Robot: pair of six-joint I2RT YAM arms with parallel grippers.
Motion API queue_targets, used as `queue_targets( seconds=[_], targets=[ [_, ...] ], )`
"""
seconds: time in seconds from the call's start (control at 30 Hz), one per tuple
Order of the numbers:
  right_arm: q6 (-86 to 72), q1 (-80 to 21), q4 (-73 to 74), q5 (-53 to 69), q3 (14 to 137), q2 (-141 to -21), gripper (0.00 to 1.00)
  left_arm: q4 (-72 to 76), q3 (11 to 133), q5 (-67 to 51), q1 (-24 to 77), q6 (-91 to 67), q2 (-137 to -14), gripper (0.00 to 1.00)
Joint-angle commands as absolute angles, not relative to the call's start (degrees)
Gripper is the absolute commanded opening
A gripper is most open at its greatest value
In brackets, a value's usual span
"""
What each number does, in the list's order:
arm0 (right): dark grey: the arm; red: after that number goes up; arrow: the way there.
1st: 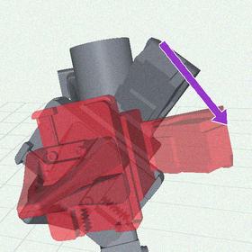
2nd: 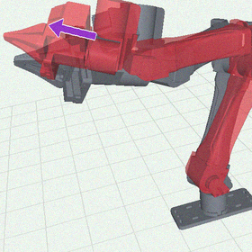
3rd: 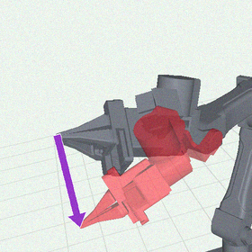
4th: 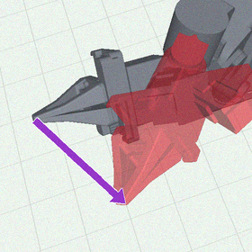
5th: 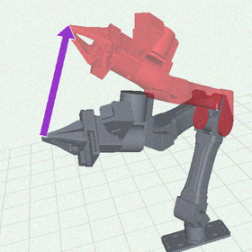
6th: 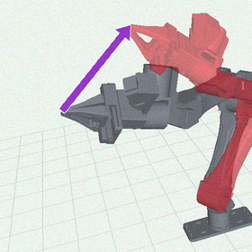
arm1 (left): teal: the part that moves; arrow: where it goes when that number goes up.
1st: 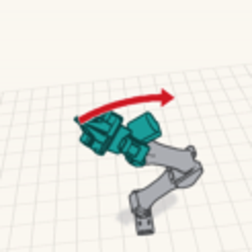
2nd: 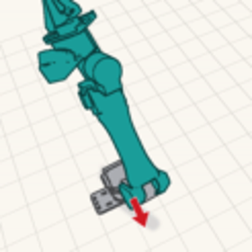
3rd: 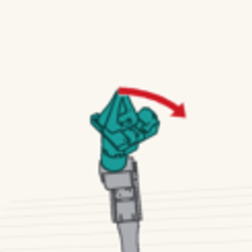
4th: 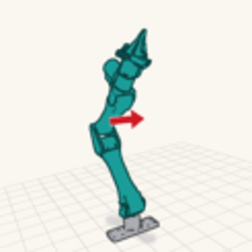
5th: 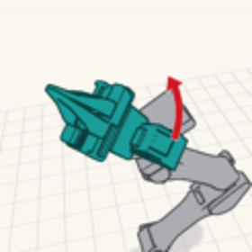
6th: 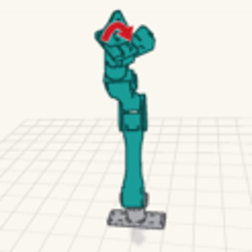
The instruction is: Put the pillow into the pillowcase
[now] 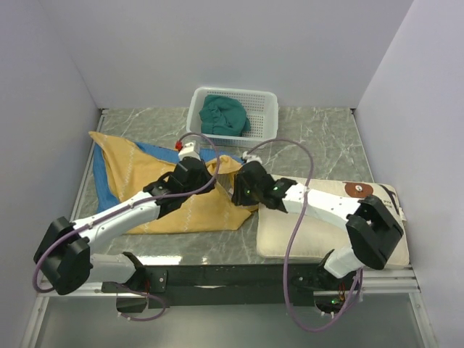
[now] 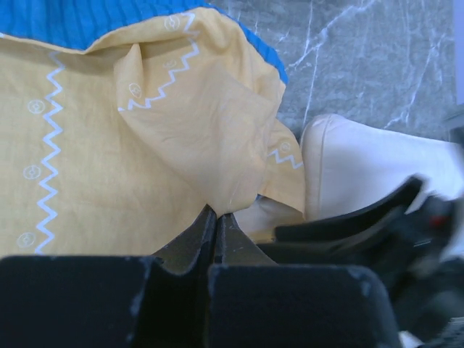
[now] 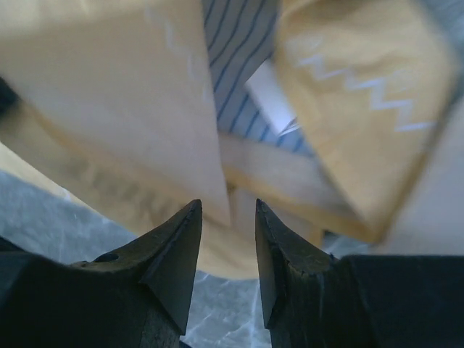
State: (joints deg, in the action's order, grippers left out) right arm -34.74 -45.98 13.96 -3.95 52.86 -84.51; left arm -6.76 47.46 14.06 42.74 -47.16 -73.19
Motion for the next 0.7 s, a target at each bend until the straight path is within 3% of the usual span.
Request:
queue_targets(
  seconds=[0.0,0.27,0.43,0.53,0.67],
  targets=[
    [-37.27,-51.49,7.30,-4.14,52.56,-88.32,0.43,-9.66,48.87,12.22,40.96,-45.88,-67.86,0.01],
    [-37.97,-65.81,6.68,-2.02,57.65,-86.40,0.43,-16.78,55.71,13.80,35.60,-42.90,-60.91,0.01],
    [-38.41,-67.85,5.45,-2.27,57.66,-85.16,0.45,-18.81,59.85,12.92,32.61,-41.49,-61.35,0.01],
    [-37.62,-67.76,10.00,-6.39,58.88,-86.04,0.53,-18.20,57.85,10.20,32.61,-42.01,-61.09,0.01],
    [-36.21,-66.36,11.87,-9.84,58.54,-83.94,0.71,-15.91,51.17,8.18,32.61,-44.20,-59.24,0.01]
  ],
)
